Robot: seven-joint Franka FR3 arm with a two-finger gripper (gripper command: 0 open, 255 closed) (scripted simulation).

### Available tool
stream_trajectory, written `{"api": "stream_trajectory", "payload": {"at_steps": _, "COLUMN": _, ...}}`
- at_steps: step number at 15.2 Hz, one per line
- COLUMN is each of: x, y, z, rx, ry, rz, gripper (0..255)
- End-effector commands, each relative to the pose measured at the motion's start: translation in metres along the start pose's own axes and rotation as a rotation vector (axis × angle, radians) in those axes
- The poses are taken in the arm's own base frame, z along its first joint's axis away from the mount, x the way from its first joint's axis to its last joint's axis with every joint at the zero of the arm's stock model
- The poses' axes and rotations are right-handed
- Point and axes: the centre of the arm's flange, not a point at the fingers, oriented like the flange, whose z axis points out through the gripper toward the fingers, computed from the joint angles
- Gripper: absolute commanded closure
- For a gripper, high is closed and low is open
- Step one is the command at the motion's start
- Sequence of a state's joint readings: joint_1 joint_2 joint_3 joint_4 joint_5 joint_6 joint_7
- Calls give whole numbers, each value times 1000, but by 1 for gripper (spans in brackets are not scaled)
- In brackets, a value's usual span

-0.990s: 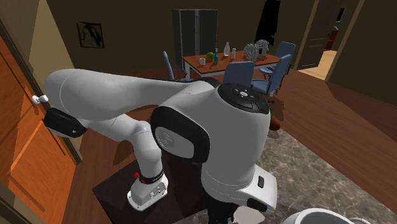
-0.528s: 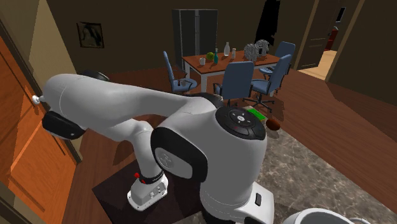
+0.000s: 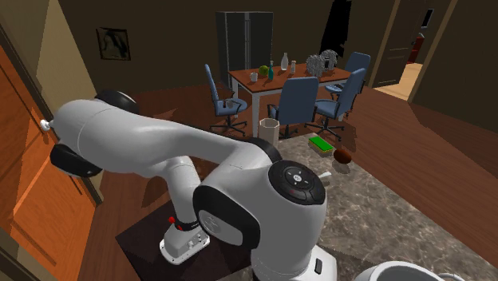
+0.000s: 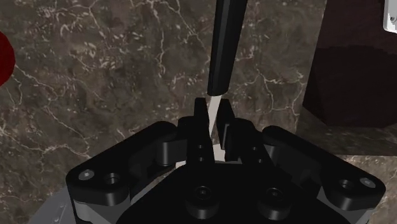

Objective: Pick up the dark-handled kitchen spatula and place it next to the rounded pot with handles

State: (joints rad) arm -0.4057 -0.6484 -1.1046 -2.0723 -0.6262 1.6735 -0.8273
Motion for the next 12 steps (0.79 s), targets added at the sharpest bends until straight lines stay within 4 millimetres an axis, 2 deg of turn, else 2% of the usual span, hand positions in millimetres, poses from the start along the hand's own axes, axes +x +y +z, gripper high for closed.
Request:
{"api": "stream_trajectory", "payload": {"at_steps": 1, "x": 0, "y": 0, "z": 11, "rx": 0, "ry": 0, "rz": 0, "gripper": 255}}
{"api": "stream_trajectory", "payload": {"at_steps": 12, "x": 4, "y": 0, "z": 69, "rx": 0, "ry": 0, "rz": 0, "gripper": 255}}
